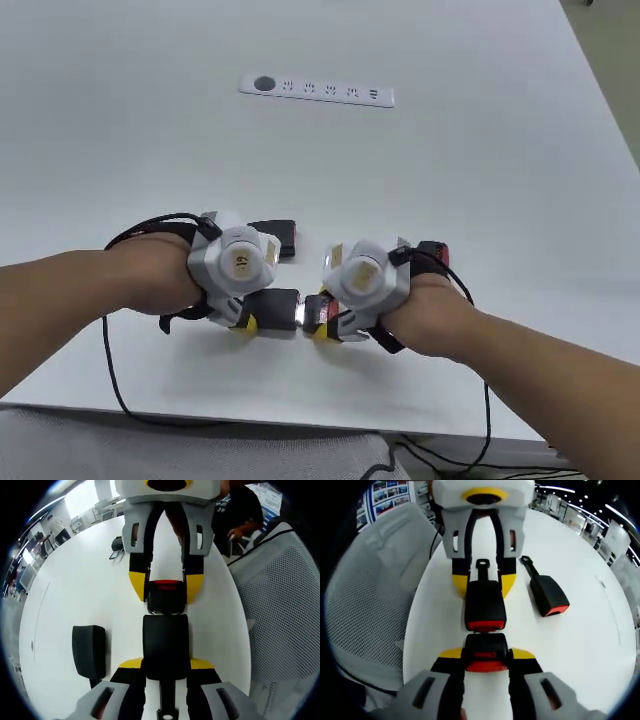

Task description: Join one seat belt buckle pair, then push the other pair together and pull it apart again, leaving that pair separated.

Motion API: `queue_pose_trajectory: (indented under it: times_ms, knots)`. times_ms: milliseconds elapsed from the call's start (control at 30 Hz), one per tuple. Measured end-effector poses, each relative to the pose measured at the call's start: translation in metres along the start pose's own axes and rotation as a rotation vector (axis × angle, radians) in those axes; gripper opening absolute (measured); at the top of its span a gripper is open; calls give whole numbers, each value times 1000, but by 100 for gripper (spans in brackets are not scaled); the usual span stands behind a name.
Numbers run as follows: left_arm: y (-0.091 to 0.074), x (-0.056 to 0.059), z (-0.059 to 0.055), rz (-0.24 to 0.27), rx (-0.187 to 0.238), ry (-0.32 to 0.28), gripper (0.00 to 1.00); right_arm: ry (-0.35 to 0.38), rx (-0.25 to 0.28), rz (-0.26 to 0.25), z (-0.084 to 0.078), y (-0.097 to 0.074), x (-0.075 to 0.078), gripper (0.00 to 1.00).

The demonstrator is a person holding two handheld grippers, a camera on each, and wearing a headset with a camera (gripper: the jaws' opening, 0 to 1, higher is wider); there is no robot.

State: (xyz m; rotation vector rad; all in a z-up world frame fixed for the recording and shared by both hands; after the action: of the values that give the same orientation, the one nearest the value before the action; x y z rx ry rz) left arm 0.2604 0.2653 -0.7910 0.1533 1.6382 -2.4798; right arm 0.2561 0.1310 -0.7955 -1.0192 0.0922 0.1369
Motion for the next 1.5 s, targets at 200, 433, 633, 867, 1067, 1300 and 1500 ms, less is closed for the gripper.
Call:
queue_pose_trajectory:
  times_ms: [200,433,633,867,1067,1300,1500]
  knots:
    - [0,1,1,7,-20,-3,31,4,-3,0,-1,0,0,33]
    - [0,1,1,14,-33,-39,30,-33,-15,21,-5,-4,3,33]
    - [-1,0,1,10,-40,-45,30,-27,-16,30,-5,-5,4,33]
    - [-1,1,1,12,-36,-49,30,-20,-13,35,-4,-6,4,34]
    - [-1,2,4,10,-58,-34,32,-23,-20,41,-3,-5,6,35]
    - [-3,2,2,37,-49,-65,33,-20,-19,25,-2,-7,3,36]
    - [-20,-2,-1,51,-25,-44,34,-18,22,18,4,-21,-1,36]
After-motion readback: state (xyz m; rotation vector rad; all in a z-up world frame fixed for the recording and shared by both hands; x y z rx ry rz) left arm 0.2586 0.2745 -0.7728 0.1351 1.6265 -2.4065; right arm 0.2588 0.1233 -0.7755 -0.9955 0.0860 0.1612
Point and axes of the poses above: the centre of the closed fingertips' face, and the gripper's own axes: y roughly forward along the fingers, x roughly to its right, z roughly out of its top, the point moved 8 cm from there along -y, roughly backward along the fingers, and after that the axes turned 11 degrees about z, right-handed, at the moved point
